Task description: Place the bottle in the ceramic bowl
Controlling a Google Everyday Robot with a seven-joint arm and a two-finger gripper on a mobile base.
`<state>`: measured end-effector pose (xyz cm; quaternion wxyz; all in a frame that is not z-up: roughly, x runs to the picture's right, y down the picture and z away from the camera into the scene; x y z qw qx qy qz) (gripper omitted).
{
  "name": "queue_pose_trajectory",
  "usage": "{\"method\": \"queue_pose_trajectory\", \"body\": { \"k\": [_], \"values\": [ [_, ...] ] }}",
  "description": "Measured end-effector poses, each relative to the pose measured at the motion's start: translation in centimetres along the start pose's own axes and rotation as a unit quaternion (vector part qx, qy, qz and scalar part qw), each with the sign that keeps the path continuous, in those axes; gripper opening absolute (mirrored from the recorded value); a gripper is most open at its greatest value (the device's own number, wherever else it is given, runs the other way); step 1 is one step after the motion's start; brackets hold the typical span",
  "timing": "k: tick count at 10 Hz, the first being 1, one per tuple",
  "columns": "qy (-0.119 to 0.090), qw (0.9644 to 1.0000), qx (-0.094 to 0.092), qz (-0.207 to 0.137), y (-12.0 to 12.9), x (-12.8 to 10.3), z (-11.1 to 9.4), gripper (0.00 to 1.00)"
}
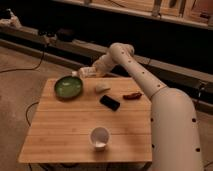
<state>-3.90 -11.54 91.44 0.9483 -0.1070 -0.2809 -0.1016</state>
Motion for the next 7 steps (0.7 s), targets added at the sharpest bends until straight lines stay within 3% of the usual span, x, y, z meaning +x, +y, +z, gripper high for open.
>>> {"method": "queue_pose_trajectory", "body": {
  "k": [2, 4, 7],
  "values": [
    [0.018, 0.9998, -0.008, -0.006, -0.8, 1.0, 0.6, 0.00],
    [0.021, 0.9997, -0.007, -0.006, -1.9, 1.1, 1.2, 0.00],
    [0.012, 0.9995, 0.024, -0.017, -5.5, -0.6, 1.7, 0.00]
  ]
}}
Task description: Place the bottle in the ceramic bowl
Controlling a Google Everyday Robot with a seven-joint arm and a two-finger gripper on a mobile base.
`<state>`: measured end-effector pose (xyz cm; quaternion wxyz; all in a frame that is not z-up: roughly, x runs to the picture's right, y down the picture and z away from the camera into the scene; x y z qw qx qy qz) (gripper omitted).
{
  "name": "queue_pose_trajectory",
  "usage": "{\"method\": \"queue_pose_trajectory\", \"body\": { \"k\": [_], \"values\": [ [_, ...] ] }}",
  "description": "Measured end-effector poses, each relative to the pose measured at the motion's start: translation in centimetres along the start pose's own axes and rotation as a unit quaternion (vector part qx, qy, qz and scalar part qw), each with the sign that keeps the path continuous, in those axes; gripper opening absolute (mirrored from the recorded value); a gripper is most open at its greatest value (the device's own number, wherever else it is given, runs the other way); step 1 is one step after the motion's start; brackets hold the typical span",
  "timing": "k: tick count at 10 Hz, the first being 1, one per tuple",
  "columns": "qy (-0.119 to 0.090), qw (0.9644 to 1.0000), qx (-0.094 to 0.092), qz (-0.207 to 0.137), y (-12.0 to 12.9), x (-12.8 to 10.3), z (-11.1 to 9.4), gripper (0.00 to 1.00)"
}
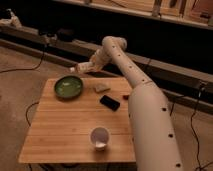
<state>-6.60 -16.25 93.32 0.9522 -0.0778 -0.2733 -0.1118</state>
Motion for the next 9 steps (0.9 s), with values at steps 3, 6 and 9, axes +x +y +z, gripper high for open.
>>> {"method": "queue_pose_trajectory", "body": {
  "k": [3, 6, 9],
  "values": [
    [-0.046, 0.9965, 0.068, 0.016, -3.7, -3.1, 0.3, 0.00],
    [-0.061, 0.9859, 0.149, 0.045, -6.6, -4.5, 0.7, 0.00],
    [-0.064, 0.9759, 0.205, 0.038, -7.1, -7.3, 3.2, 0.00]
  ]
}}
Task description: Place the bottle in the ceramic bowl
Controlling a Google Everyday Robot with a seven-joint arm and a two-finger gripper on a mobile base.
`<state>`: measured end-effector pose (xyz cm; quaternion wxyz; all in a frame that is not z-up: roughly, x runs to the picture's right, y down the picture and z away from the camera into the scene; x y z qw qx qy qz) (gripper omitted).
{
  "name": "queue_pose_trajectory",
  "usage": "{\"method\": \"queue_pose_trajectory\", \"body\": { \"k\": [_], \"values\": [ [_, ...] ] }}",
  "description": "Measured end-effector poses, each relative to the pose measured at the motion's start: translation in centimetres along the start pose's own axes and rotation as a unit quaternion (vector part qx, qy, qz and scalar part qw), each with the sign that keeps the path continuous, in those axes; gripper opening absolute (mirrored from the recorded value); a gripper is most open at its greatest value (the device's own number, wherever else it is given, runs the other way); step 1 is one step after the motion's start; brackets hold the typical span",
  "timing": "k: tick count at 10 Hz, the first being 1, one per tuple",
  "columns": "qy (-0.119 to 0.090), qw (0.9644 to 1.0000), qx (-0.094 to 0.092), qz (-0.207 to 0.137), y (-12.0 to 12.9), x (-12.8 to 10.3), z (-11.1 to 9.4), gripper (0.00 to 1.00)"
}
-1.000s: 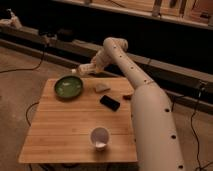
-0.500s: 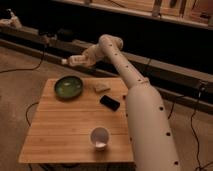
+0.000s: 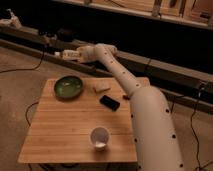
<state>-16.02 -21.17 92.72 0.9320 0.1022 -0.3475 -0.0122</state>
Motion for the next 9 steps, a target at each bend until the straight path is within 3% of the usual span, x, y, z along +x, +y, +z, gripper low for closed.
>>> {"method": "queue_pose_trajectory", "body": {
  "k": [3, 5, 7, 9],
  "values": [
    [-0.031, 0.9995, -0.002, -0.009, 3.2, -3.3, 1.0, 0.00],
    [-0.052, 0.9980, -0.027, -0.021, 6.2, -5.3, 1.4, 0.00],
    [-0.054, 0.9965, -0.059, -0.027, 8.7, -5.4, 1.6, 0.00],
    [-0.037, 0.9954, -0.087, -0.015, 10.4, -4.2, 1.9, 0.00]
  ]
}}
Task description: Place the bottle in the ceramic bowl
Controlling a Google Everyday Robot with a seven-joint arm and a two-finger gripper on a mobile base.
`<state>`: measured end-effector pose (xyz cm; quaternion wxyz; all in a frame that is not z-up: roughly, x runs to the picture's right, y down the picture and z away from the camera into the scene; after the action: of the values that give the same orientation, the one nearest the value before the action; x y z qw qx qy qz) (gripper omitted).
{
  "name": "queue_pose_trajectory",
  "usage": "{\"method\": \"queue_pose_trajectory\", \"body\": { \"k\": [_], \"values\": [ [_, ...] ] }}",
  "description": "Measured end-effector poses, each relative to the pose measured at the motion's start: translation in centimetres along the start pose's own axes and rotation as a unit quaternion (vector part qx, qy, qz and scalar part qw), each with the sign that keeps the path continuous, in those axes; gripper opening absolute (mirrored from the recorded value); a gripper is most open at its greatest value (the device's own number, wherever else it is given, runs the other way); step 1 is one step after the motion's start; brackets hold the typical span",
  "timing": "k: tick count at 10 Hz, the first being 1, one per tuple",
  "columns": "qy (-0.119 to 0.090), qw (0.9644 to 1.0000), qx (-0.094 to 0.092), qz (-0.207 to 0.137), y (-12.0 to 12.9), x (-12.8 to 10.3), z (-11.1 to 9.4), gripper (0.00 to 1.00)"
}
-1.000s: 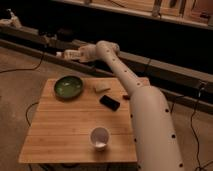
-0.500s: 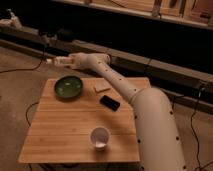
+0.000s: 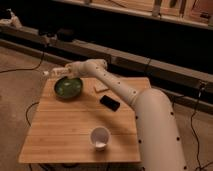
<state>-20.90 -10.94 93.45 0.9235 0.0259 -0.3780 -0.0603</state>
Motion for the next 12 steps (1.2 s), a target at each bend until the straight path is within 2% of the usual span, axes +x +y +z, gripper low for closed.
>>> {"method": "queue_pose_trajectory", "body": {
  "k": [2, 6, 7, 12],
  "values": [
    [0.017, 0.9996, -0.015, 0.014, 0.7, 1.3, 0.2, 0.00],
    [0.029, 0.9988, -0.034, 0.021, 1.0, 1.0, 1.0, 0.02],
    [0.029, 0.9985, -0.040, 0.024, 1.2, 0.7, 1.3, 0.10],
    [0.030, 0.9964, -0.072, 0.034, 3.4, 0.6, 2.9, 0.60]
  ]
}}
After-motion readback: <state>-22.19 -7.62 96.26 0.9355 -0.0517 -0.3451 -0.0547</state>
